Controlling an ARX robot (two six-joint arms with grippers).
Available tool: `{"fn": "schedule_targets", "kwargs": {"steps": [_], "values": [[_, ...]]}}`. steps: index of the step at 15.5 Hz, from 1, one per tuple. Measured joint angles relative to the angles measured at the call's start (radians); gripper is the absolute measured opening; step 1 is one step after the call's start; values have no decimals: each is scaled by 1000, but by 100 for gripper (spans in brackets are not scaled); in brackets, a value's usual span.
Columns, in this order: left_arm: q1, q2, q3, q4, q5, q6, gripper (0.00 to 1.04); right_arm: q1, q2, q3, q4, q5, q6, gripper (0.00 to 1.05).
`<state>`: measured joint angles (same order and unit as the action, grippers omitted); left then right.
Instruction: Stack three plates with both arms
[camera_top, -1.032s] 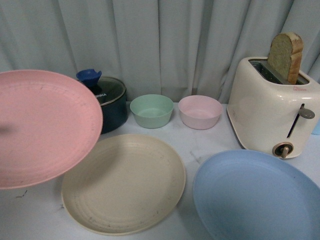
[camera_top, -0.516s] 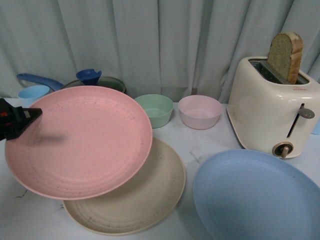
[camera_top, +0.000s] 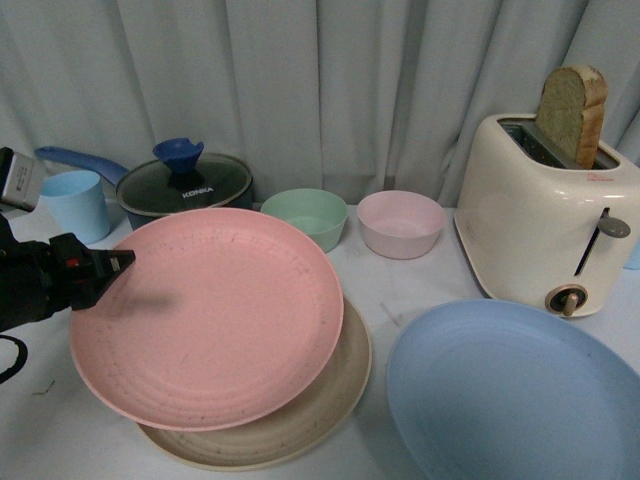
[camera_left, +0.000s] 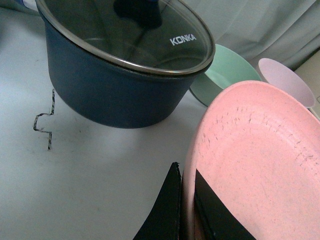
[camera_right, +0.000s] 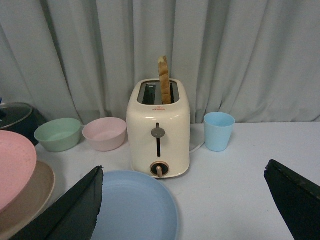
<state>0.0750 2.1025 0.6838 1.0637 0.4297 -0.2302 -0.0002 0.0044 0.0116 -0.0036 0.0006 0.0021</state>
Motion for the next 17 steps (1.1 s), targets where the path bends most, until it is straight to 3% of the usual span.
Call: {"fn": "schedule_targets", "kwargs": {"steps": [10, 14, 16, 17], "values": [[-41, 125, 38, -20, 22, -40, 5, 0, 0, 0, 0, 0, 0, 98], [-26, 127, 46, 9, -9, -137, 49, 0, 0, 0, 0, 0, 0, 98], [-5, 97, 23, 91, -40, -182, 66, 0, 0, 0, 0, 0, 0, 98], [8, 41, -19, 188, -48, -206, 80, 0, 0, 0, 0, 0, 0, 98]]}}
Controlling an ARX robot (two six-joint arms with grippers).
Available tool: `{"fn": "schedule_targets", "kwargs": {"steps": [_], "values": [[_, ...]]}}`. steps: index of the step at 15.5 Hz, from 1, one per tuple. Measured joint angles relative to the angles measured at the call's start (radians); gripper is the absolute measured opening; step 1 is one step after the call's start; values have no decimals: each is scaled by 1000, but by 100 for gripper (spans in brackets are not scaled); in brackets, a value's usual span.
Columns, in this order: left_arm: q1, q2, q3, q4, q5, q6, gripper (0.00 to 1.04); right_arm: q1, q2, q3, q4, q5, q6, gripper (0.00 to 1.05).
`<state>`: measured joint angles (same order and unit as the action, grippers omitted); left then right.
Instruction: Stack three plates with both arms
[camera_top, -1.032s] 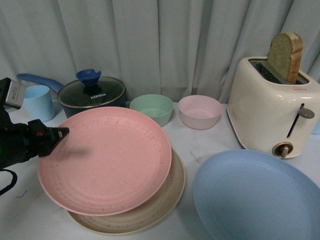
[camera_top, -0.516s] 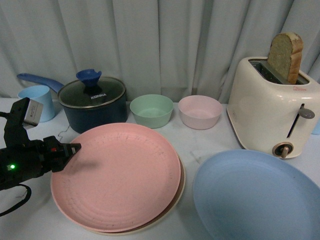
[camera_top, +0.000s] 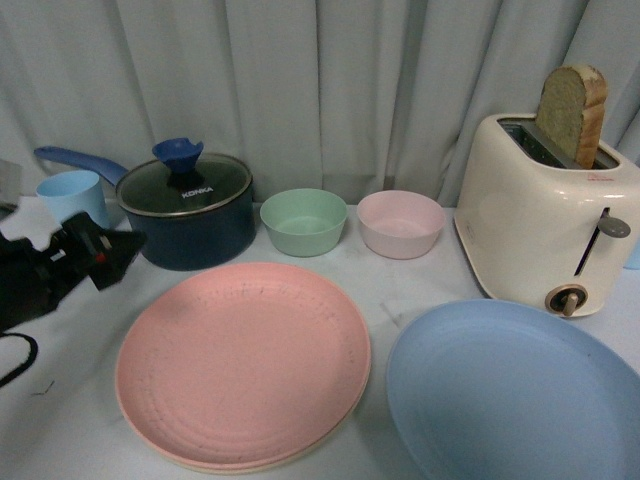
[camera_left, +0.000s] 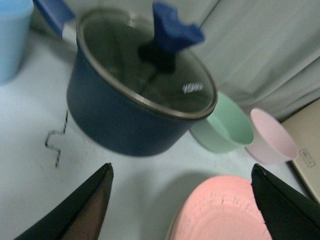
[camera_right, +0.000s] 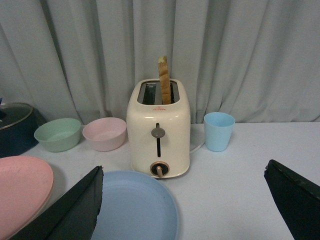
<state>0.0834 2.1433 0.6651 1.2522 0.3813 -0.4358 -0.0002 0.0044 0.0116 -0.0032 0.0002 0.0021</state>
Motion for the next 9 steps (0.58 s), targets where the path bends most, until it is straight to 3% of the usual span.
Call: {"fn": "schedule_targets", "kwargs": {"steps": [2, 3, 4, 5, 7, 9], "values": [[1, -127, -77, 36, -21, -6, 100, 0, 0, 0, 0, 0, 0, 98], [1, -187, -120, 34, -34, 0, 97, 0, 0, 0, 0, 0, 0, 98], [-17, -241, -170, 38, -132, 71, 91, 0, 0, 0, 0, 0, 0, 98], [-26, -323, -257, 34, -263, 196, 79, 0, 0, 0, 0, 0, 0, 98], [-53, -472, -375, 35, -370, 361, 54, 0, 0, 0, 0, 0, 0, 98], [-90, -584, -454, 34, -375, 407, 30, 0, 0, 0, 0, 0, 0, 98]]}}
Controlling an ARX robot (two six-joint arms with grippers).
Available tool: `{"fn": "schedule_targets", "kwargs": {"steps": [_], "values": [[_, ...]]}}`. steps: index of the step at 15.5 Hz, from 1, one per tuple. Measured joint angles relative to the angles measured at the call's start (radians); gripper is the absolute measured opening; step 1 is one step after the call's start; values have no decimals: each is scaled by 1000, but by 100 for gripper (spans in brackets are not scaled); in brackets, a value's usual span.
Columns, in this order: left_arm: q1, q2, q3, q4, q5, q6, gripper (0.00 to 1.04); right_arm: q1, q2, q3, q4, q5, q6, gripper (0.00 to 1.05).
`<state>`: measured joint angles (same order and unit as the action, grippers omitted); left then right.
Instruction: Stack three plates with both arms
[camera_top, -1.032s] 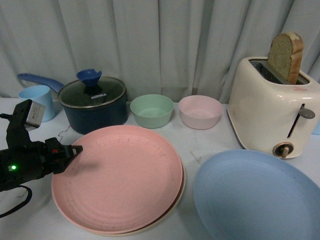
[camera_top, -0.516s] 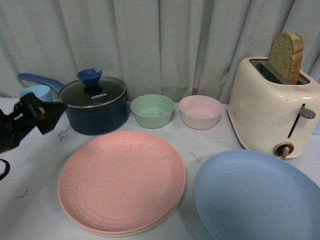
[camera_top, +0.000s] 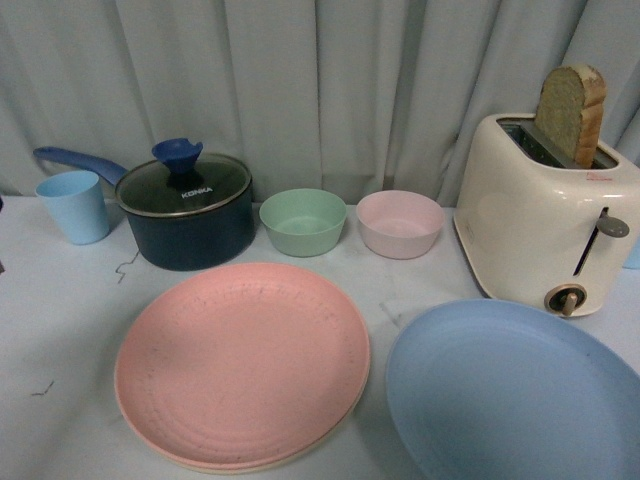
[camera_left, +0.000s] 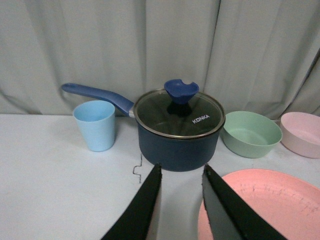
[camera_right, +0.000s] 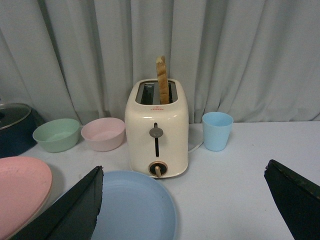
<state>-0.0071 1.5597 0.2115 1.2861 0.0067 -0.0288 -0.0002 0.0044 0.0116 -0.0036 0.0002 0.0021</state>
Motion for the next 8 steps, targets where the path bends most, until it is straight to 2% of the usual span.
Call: {"fn": "schedule_targets", "kwargs": {"steps": [2, 4, 5, 8], "values": [[4, -136, -64, -23, -6, 11, 5, 0, 0, 0, 0, 0, 0, 98], [6, -250, -114, -103, -7, 13, 2, 0, 0, 0, 0, 0, 0, 98], [6, -400, -138, -251, -6, 13, 2, 0, 0, 0, 0, 0, 0, 98], [7, -637, -161, -417, -7, 13, 2, 0, 0, 0, 0, 0, 0, 98]]}}
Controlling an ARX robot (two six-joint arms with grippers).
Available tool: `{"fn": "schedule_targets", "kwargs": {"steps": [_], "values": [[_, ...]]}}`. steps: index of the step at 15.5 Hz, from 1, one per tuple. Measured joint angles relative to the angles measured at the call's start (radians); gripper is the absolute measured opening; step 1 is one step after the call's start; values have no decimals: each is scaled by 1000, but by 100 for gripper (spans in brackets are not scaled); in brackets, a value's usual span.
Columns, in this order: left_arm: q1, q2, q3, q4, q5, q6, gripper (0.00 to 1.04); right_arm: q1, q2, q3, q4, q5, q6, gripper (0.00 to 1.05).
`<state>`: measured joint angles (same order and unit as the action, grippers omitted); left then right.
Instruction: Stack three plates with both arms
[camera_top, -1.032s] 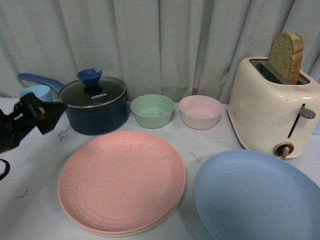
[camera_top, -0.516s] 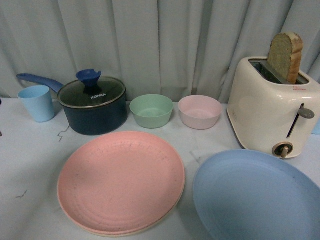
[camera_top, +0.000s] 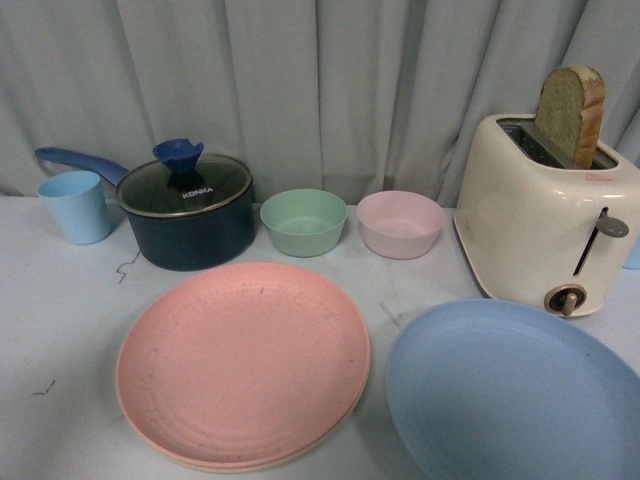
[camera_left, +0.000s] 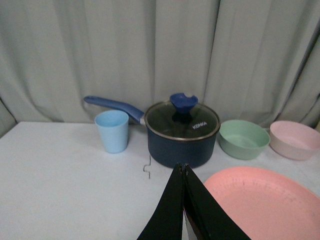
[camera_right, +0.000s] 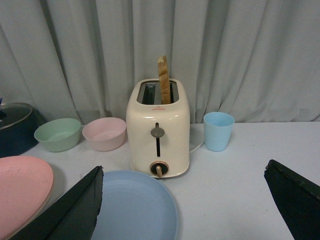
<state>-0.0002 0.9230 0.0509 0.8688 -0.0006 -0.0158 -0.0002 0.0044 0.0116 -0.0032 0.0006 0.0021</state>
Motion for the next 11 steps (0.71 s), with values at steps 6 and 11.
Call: {"fn": "schedule_targets", "kwargs": {"steps": [6, 11], "values": [[0, -459, -40, -410, 0, 0, 2, 0, 0, 0, 0, 0, 0, 98], [0, -585, -40, -529, 0, 0, 2, 0, 0, 0, 0, 0, 0, 98]]}}
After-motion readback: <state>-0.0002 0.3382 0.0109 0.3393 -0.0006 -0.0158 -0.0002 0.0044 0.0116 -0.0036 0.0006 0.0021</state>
